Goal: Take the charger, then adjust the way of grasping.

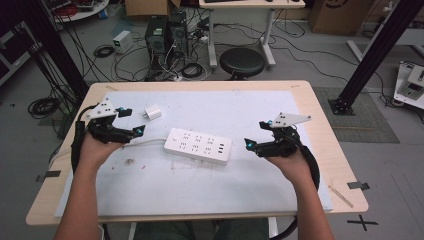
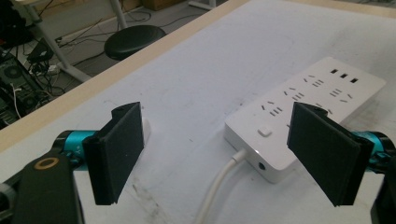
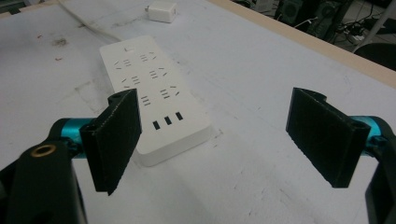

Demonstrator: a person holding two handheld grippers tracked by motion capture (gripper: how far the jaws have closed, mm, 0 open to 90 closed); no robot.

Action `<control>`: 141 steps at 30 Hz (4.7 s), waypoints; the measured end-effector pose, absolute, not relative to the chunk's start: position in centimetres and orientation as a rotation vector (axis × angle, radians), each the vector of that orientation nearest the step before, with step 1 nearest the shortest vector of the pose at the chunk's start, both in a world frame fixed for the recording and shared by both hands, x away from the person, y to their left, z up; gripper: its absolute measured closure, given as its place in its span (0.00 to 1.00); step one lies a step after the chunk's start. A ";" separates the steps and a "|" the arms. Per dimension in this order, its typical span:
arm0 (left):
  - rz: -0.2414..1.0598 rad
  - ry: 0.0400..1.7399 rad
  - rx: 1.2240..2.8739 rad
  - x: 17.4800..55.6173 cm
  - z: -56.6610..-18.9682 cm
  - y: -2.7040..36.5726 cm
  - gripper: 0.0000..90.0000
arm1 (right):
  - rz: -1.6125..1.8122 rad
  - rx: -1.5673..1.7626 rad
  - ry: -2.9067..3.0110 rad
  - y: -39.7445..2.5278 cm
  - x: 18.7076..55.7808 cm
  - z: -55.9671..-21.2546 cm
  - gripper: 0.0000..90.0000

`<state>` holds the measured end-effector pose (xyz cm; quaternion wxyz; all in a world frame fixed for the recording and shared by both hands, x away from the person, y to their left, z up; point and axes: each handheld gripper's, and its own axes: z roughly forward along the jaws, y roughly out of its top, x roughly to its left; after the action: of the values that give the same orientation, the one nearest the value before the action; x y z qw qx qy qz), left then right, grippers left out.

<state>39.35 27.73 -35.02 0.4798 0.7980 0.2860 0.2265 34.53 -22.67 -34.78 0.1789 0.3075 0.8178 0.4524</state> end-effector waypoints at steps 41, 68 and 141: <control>0.401 0.856 2.136 54.3 -44.4 27.9 0.27 | 1.217 0.908 2.361 -21.4 34.7 -35.8 0.21; 0.408 0.774 2.206 53.5 -43.3 27.4 0.47 | 1.243 0.906 2.346 -21.9 34.8 -35.7 0.21; 0.713 -0.021 2.045 27.5 -39.8 12.9 0.47 | 1.711 0.945 2.662 -14.3 32.2 -39.2 0.21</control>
<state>27.54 12.85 -39.77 0.4688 0.8340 -0.0087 0.2908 32.16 -14.33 -39.15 -0.0802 0.2852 0.8034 0.5165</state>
